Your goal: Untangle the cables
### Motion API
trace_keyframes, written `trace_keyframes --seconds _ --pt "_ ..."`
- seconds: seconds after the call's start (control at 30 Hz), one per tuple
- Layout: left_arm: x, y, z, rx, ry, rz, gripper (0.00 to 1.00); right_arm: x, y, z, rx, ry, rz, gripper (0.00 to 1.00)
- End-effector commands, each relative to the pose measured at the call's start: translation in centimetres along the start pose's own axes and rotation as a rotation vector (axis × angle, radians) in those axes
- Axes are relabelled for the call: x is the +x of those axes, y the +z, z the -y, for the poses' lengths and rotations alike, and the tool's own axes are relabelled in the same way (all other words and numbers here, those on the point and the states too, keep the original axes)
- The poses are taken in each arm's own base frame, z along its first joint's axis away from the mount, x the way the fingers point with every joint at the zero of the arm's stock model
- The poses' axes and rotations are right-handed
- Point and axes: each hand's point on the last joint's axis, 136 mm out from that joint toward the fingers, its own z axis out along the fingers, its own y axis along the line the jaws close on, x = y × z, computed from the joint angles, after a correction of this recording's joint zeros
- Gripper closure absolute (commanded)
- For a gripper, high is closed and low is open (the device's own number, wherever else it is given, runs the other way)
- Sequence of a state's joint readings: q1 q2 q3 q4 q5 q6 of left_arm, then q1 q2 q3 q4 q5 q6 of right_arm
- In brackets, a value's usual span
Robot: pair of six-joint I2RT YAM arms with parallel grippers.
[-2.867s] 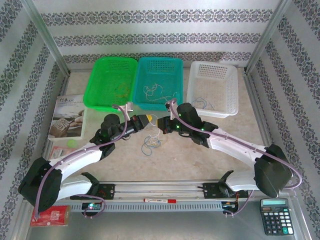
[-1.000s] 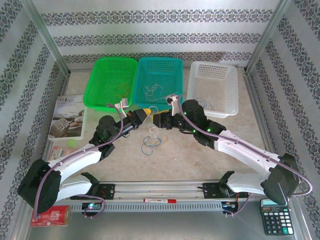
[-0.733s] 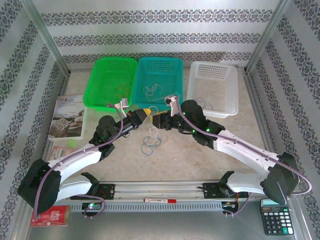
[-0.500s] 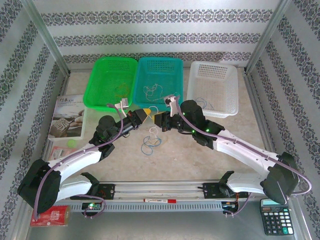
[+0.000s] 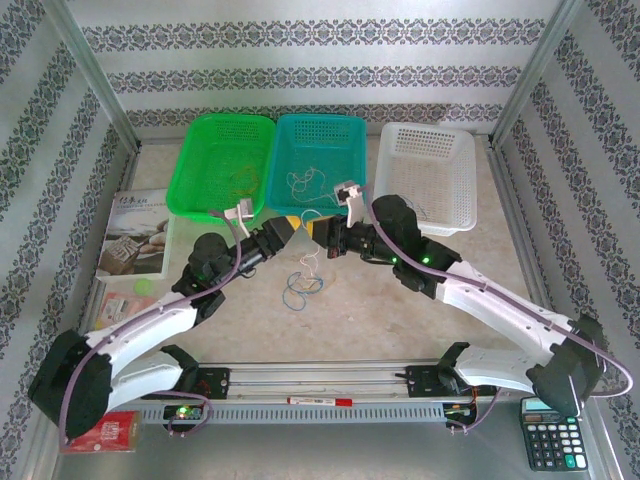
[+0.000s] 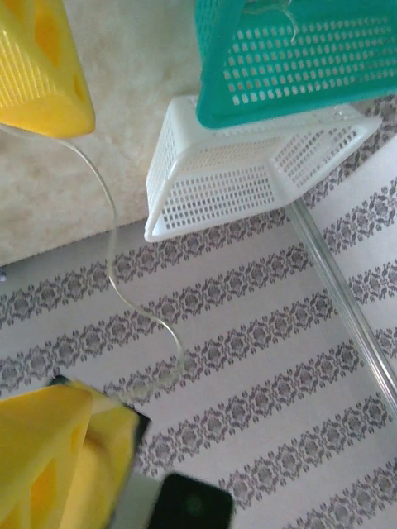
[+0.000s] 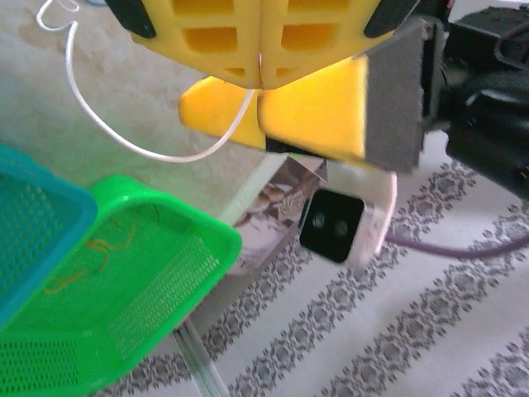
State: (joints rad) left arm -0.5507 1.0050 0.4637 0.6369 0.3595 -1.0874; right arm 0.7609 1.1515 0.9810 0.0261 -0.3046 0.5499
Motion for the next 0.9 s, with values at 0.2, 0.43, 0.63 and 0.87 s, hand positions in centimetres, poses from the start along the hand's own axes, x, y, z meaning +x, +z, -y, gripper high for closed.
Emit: trace_keyframes --seconds 0.2,0.43,0.63,0.87 --pt "3.1 -2.5 -5.3 -0.233 0.294 -0.132 0.2 -3.5 -1.0 -2.6 -0.07 -0.029 0.058 1.0" --pt "4.7 -1.2 -5.8 -0.212 0.351 -0.239 0.23 -3.6 -0.6 -3.4 -0.092 -0.023 0.052 1.0" --pt "4.8 1.2 -4.8 -0.149 0.374 -0.261 0.23 -3.6 -0.2 -4.6 -0.115 -0.031 0.046 1.0" --pt "4.9 3.4 -5.4 -0.138 0.371 -0.256 0.28 -5.3 -0.5 -6.7 -0.166 -0.03 0.069 1.0"
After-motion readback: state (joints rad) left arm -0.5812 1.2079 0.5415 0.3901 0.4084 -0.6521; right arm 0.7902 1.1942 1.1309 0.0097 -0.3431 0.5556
